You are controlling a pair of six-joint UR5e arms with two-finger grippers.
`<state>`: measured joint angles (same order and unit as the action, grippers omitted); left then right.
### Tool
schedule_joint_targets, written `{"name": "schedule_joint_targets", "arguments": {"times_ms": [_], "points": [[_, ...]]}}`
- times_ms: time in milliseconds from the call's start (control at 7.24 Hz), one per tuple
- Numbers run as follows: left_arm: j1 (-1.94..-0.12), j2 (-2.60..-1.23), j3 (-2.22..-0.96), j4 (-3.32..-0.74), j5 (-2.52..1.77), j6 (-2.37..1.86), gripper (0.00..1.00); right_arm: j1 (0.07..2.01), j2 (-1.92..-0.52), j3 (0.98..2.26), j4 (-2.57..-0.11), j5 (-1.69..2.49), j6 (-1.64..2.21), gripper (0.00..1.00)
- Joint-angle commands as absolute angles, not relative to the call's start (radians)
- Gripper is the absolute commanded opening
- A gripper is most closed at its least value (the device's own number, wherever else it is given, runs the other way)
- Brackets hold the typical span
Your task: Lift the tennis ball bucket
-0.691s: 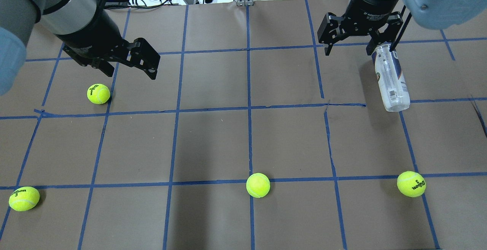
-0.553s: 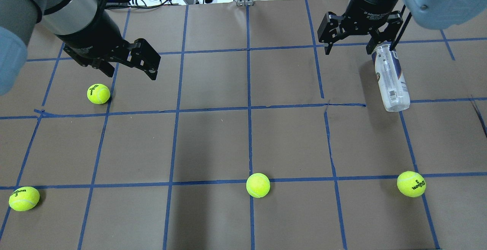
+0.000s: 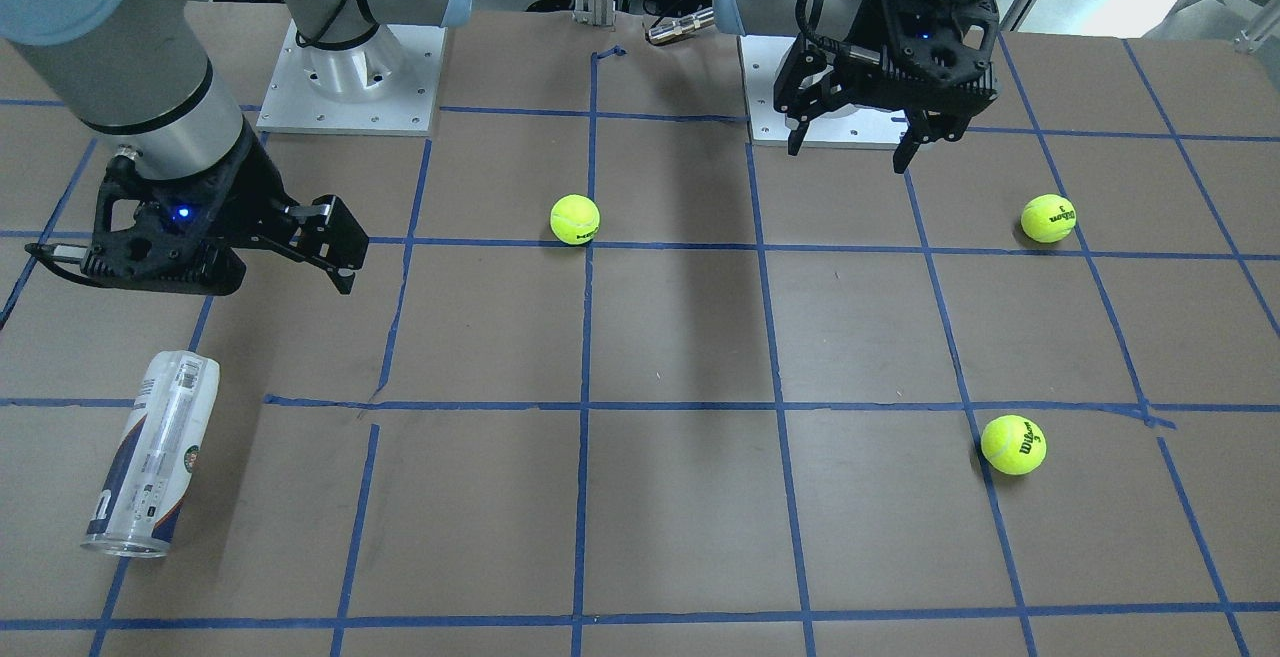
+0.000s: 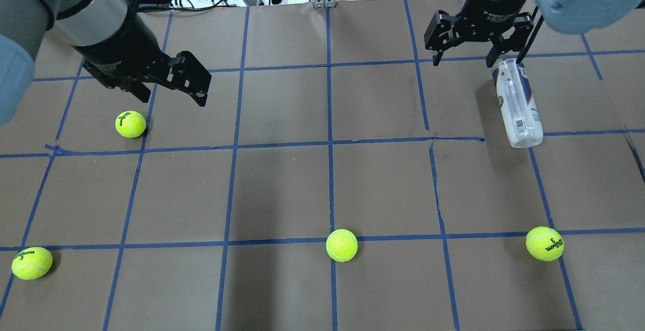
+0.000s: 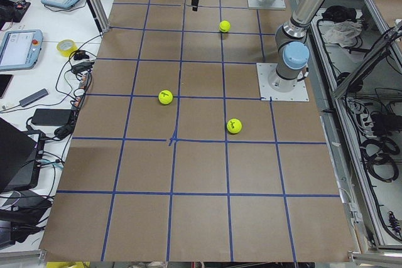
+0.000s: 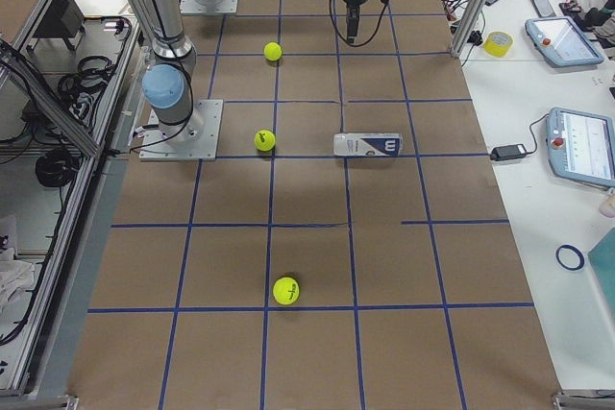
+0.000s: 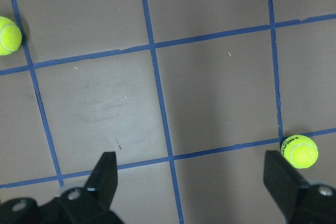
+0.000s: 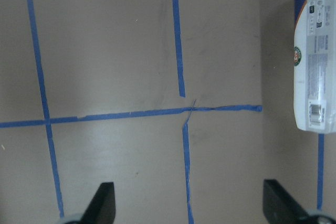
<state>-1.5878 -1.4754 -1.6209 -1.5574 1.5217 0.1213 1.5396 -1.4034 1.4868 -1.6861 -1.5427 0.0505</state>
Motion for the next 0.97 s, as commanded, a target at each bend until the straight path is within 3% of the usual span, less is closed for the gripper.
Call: {"name": "schedule_joint_targets", "arguments": {"times_ms": [0, 553, 829], "points": [[-1.588, -1.476, -1.634, -1.552, 1.520, 0.123, 1.00, 1.423, -1.248, 1.380, -1.784, -1.555, -0.010, 1.00], [-1.586, -1.468, -1.632, -1.555, 1.523, 0.121, 1.00, 1.286, -0.986, 1.322, -1.901, -1.548, -0.041, 1.00], [-1.586, -1.476, -1.632, -1.552, 1.522, 0.121, 1.00, 1.281, -0.933, 1.338, -1.972, -1.552, -0.087, 1.00]]}}
